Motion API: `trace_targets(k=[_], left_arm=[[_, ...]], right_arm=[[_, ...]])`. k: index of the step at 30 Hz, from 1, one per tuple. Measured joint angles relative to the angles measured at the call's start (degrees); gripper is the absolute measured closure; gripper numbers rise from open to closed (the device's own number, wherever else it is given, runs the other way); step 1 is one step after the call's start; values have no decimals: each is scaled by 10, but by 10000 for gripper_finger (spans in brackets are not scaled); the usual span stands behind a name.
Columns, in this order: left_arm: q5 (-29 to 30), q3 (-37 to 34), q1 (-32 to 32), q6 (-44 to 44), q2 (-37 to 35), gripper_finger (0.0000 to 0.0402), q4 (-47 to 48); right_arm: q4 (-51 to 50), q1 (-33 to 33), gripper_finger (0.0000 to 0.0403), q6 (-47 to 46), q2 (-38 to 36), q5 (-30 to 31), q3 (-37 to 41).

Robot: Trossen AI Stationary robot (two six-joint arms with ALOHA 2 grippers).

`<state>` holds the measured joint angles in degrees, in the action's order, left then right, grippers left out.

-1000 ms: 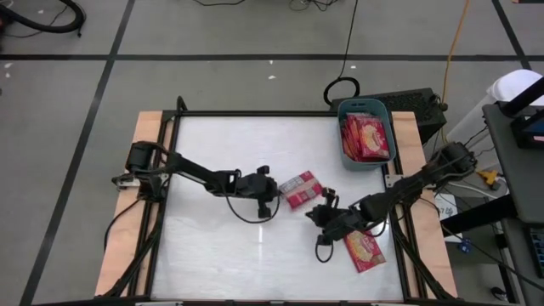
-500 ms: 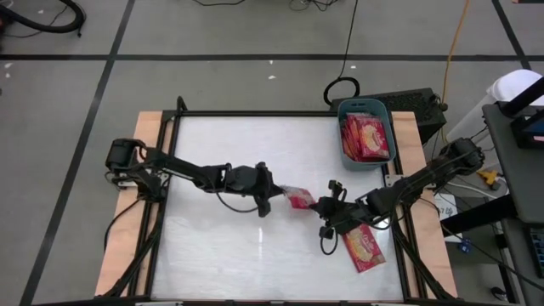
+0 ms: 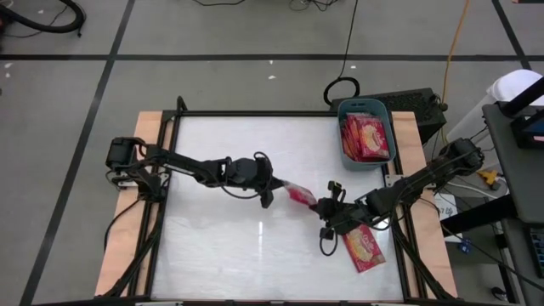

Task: Sort popcorn bags into baskets
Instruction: Put the red popcorn bag into the blue bin

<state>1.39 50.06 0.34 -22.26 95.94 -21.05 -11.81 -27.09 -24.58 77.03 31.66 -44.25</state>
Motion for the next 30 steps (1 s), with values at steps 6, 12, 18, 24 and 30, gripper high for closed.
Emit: trace_targets(k=[6,12,18,24,30], left_arm=[[-1,0,5,-6,0,401,3],[-1,0,14,-5,4,401,6],[1,0,15,2,5,401,16],[1,0,3,16,5,401,10],[1,0,3,21,5,401,0]], right_arm=[[0,0,403,-2,0,-1,0],[6,1,403,-4,0,-1,0],[6,1,401,-9,0,-3,0],[5,1,387,-18,0,-4,0],[-5,5,383,-16,0,-3,0]])
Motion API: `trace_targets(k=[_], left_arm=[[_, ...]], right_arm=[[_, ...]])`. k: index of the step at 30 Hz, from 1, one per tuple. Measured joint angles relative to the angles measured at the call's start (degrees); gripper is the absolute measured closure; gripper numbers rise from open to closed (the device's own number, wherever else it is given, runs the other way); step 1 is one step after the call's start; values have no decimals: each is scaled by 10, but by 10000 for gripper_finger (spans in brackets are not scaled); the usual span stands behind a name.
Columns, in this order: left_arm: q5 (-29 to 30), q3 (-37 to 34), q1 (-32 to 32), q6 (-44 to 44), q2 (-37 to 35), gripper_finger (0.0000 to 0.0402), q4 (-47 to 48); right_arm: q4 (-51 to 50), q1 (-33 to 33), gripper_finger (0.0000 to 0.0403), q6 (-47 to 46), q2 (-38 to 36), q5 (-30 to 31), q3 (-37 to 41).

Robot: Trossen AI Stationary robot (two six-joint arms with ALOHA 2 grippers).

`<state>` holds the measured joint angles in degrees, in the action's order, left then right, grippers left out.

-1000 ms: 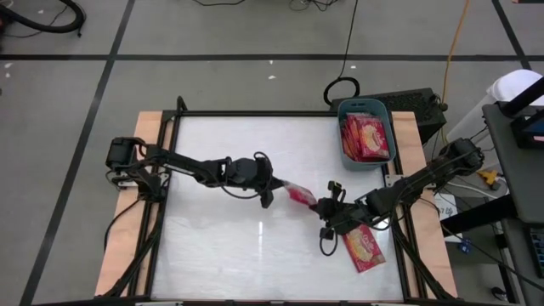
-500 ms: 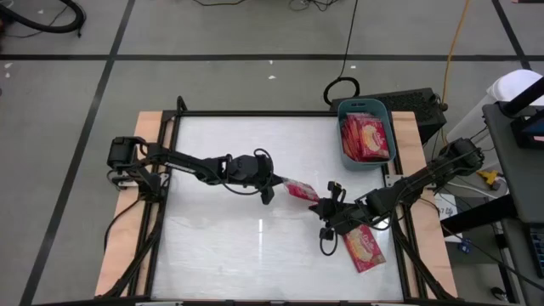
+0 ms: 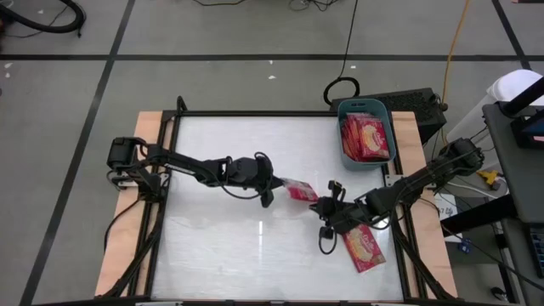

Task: Sort popcorn bags into baskets
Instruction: Put the red popcorn bag into the blue bin

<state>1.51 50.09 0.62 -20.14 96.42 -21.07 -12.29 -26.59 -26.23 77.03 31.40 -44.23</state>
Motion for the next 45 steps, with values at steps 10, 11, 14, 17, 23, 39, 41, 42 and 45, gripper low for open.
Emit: trace_targets(k=[10,11,14,17,23,39,41,42,45], left_arm=[[-26,0,18,-34,0,401,13],[-26,0,22,-37,0,401,17],[-26,0,29,-41,0,401,24],[-26,0,36,-44,0,401,24],[-26,0,56,-44,0,401,26],[-29,0,58,-30,0,401,27],[-30,0,59,-29,0,401,25],[-30,0,59,-27,0,401,25],[-31,0,58,-26,0,401,25]], right_arm=[[13,27,387,-16,0,-42,35],[13,29,388,-23,0,-43,40],[13,32,389,-40,0,-43,54],[15,33,389,-46,0,-45,65],[61,33,390,-29,0,-48,80],[144,44,390,24,0,-42,80],[143,47,390,14,0,-28,80],[142,48,390,9,0,-19,80],[142,52,388,5,0,-2,80]])
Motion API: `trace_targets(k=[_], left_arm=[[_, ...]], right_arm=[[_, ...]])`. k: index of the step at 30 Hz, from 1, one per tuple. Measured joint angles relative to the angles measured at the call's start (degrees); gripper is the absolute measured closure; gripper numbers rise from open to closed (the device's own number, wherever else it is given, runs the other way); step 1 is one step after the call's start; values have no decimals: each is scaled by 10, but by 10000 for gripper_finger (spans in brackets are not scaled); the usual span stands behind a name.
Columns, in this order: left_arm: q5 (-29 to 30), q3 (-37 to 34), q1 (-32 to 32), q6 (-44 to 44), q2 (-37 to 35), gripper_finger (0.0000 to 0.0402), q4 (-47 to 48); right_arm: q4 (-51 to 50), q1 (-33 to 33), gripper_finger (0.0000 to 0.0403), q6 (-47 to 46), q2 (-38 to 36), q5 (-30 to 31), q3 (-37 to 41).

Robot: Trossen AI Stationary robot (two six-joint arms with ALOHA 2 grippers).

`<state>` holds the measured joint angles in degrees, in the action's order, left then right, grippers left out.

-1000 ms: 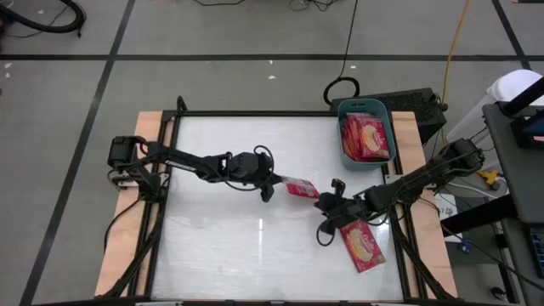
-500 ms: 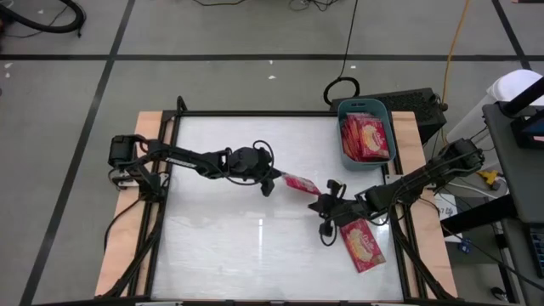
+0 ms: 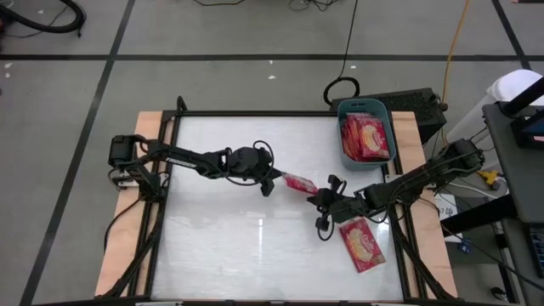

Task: Sort popcorn bags into baskets
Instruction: Put the red popcorn bag into the blue bin

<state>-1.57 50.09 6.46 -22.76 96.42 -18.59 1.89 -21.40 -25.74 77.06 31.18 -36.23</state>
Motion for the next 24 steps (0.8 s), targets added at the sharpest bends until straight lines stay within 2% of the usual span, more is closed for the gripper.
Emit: trace_targets(k=[9,14,17,24], left_arm=[[-1,0,0,6,0,401,-7],[-2,0,-1,-3,0,401,-13],[-20,0,-1,-5,0,401,-14],[-38,0,5,-3,0,401,-10]], right_arm=[[-7,19,374,30,0,-29,2],[-9,41,366,-8,0,-18,18],[-10,54,335,-6,0,-54,25],[-2,55,211,28,-15,-57,15]])
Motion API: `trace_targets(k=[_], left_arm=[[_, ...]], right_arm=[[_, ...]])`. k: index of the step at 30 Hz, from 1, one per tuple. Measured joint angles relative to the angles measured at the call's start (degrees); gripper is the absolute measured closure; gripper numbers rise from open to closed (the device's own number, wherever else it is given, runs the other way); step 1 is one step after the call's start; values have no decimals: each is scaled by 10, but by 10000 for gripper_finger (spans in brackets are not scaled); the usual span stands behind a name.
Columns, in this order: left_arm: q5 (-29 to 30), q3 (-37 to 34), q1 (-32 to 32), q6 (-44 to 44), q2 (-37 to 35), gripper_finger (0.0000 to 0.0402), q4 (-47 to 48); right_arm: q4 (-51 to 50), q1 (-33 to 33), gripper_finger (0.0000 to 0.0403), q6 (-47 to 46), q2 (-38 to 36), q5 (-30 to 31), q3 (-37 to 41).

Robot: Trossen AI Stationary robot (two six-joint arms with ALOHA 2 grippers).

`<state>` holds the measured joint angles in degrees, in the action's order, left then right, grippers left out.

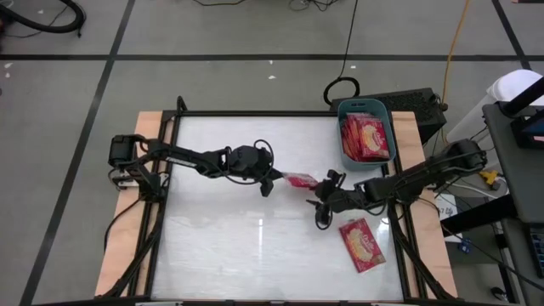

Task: Sort popcorn bags into baskets
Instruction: Put the red popcorn bag into the blue bin

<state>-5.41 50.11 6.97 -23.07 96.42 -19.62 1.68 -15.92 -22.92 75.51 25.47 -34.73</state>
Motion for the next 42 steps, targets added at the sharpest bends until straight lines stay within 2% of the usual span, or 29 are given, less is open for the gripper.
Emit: trace_targets(k=[3,6,9,15,18,23,30,34,37,42], left_arm=[[-3,0,7,0,0,401,0],[-6,0,10,0,0,401,1],[-6,0,9,3,0,401,7],[-6,0,8,9,0,401,-12],[-6,0,4,18,0,401,-21],[-7,0,0,25,0,401,-29],[-5,0,-6,35,0,401,-31],[7,0,-13,82,-1,400,-32],[35,0,-30,147,-1,383,-32],[134,0,-63,198,-1,311,-28]], right_arm=[[-21,-5,169,15,-17,21,-7],[-26,-18,147,38,-29,60,-9],[-35,-26,143,54,-30,91,-9],[-68,-17,152,125,-4,88,-9],[-64,-11,167,157,8,94,-9],[-62,24,208,161,39,104,-9],[39,55,327,184,82,79,-9],[51,56,389,192,78,74,-8],[39,56,385,187,59,72,-8],[12,47,365,151,15,72,-8]])
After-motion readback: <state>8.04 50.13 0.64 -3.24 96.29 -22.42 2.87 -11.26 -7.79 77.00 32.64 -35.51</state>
